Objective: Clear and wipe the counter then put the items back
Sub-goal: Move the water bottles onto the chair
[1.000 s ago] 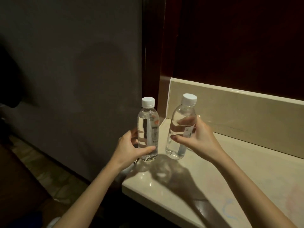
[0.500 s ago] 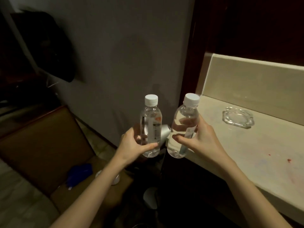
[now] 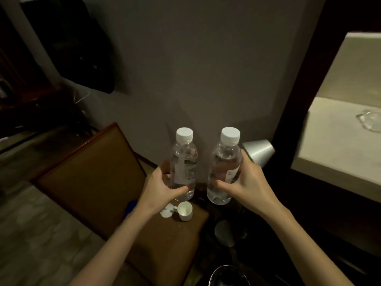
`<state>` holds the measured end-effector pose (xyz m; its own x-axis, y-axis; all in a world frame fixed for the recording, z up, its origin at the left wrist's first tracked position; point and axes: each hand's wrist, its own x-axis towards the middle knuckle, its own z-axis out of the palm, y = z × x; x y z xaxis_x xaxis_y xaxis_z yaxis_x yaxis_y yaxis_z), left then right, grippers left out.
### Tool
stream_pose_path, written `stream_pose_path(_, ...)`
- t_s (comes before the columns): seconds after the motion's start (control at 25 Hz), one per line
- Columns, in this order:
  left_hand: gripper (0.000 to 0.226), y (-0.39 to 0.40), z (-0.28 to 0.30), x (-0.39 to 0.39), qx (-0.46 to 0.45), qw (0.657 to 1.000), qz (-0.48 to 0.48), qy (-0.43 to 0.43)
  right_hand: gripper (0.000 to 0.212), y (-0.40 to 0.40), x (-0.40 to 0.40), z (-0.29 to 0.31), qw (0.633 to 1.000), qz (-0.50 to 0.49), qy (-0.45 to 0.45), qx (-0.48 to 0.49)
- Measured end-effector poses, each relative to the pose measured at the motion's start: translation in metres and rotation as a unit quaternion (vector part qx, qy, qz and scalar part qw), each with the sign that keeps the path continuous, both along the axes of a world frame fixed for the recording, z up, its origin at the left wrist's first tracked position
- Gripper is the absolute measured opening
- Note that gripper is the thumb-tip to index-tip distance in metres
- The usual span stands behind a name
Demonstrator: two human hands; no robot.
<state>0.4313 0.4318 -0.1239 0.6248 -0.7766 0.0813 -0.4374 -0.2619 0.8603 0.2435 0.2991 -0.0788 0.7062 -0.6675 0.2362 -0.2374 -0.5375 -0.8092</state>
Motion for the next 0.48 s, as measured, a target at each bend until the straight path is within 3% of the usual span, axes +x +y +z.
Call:
stream_pose_path(0.2, 0.063, 0.043, -0.034, 0.074, 0.05, 0.998, -0.028, 0.004, 0.057, 0.053, 0.078, -0.041, 0.998, -0.015, 0.004, 0.06)
stream_pose_path(0.48, 0.087, 0.065, -0.119, 0.129, 0.165, 0.985, -0.006, 0.049, 0.049, 0.068, 0.144, -0.132, 0.995, -0.027, 0.06, 0.076)
